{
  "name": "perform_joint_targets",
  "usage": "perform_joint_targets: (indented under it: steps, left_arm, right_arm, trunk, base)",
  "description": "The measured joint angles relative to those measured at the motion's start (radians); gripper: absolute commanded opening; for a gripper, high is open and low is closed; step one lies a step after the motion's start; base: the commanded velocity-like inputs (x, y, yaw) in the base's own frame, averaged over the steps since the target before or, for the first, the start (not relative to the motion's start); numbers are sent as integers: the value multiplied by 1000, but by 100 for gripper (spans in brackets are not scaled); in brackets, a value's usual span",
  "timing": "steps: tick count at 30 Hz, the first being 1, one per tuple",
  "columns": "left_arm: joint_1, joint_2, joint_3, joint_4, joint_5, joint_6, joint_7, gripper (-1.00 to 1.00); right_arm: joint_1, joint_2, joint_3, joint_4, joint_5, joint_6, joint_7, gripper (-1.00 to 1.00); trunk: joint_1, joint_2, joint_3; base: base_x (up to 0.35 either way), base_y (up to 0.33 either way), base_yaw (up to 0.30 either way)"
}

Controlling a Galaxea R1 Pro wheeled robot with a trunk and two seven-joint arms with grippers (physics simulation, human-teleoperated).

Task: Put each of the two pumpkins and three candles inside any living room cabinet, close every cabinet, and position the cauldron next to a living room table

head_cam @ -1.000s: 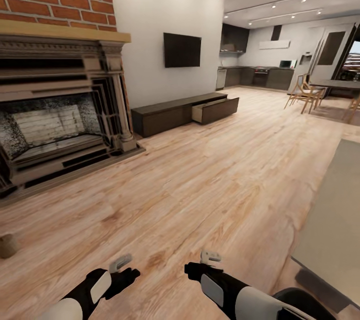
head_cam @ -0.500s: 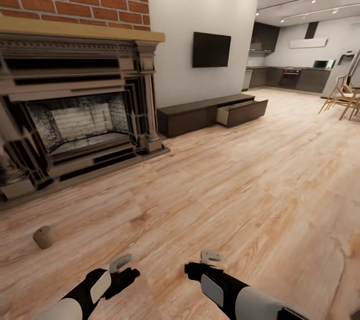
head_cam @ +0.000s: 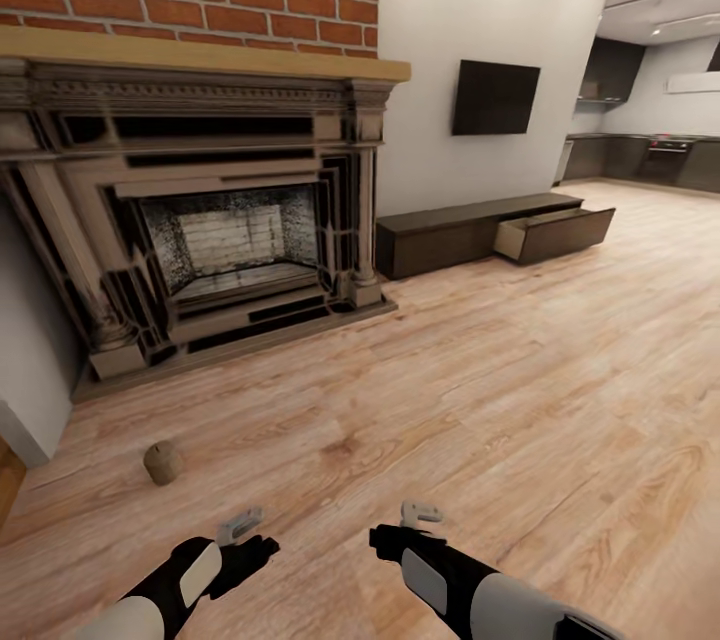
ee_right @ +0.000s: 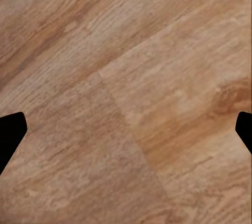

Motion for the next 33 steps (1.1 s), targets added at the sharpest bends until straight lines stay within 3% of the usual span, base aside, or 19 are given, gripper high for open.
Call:
perform_joint_targets:
  steps: [23,33]
  left_arm:
    - [0,2,0,1,1,0,0,100]
    - [0,1,0,1,1,0,0,100]
  right_arm:
    - [0,0,1,-1,4,-22,3,100]
    - [0,0,1,-1,12,-53,7,100]
  trunk:
    - [0,0,-8]
    - [0,0,-9]
  base:
    - [249,251,279]
    - [306,141,33]
